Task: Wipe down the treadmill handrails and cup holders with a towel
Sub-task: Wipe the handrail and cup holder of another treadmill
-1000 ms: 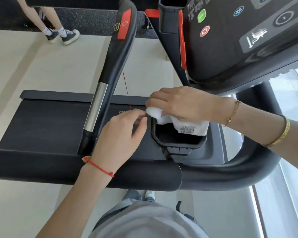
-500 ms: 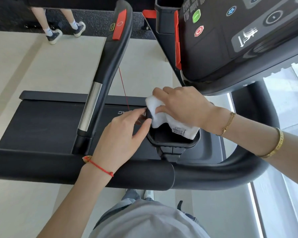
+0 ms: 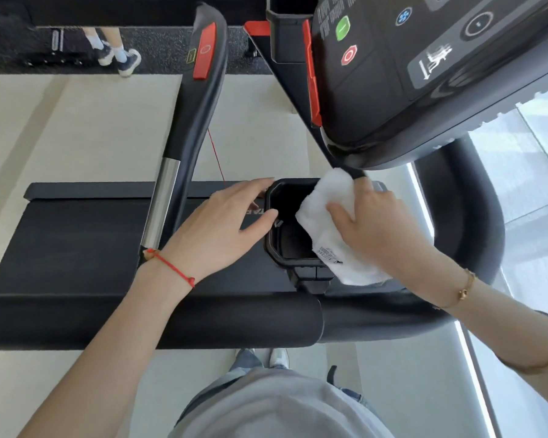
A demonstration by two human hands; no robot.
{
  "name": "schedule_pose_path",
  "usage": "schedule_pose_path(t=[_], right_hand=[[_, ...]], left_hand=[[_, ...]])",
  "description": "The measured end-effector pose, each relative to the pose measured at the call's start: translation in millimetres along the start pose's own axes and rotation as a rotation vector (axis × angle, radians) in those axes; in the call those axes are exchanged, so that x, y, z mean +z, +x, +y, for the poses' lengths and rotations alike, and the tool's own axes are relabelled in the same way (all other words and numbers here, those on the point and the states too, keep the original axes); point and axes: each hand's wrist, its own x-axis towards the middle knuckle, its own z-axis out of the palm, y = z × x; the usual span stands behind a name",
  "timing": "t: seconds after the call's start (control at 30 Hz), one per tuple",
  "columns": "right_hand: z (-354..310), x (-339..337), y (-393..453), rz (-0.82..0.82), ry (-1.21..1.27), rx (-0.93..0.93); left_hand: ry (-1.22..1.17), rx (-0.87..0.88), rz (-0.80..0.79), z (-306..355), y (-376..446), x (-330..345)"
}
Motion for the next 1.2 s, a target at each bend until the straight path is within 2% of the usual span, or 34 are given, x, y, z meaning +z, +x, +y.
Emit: schedule_pose_path(t=[0.17, 0.4, 0.6, 0.7, 0.83, 1.03, 1.13, 1.2], right_hand=[[-3.2, -2.9, -14.0, -0.1, 0.152, 0.175], [-14.7, -3.5, 10.4, -0.017, 0.119, 0.133], [-7.4, -11.0, -23.8, -0.125, 0.175, 0.243], [-1.0, -24.9, -33.2, -0.156, 0.218, 0.236], [3.9, -30.7, -57.9, -0.034, 0.237, 0.11], [0.1, -18.6, -72.7, 0.254, 0.027, -0.257], [-12.1, -7.5, -71.7, 0.249, -0.061, -0.503], [-26.3, 1.5, -69.9, 0.193, -0.053, -0.543]], left_hand=[[-0.03, 0.02, -0.012, -3.2, 2.5, 3.2], [-0.097, 0.02, 0.003, -7.8, 1.2, 6.6], [-0.119, 0.019, 0.009, -7.7, 2.4, 6.5], [-0.134, 0.019, 0.01, -7.9, 2.8, 6.9], [-0.136, 0.017, 0.0, -7.9, 2.1, 6.2], [-0.14, 0.02, 0.0, -6.9, 0.8, 5.1], [-0.147, 0.028, 0.008, -9.5, 1.7, 5.4], [-0.138, 0.036, 0.009, -10.5, 2.5, 7.0]])
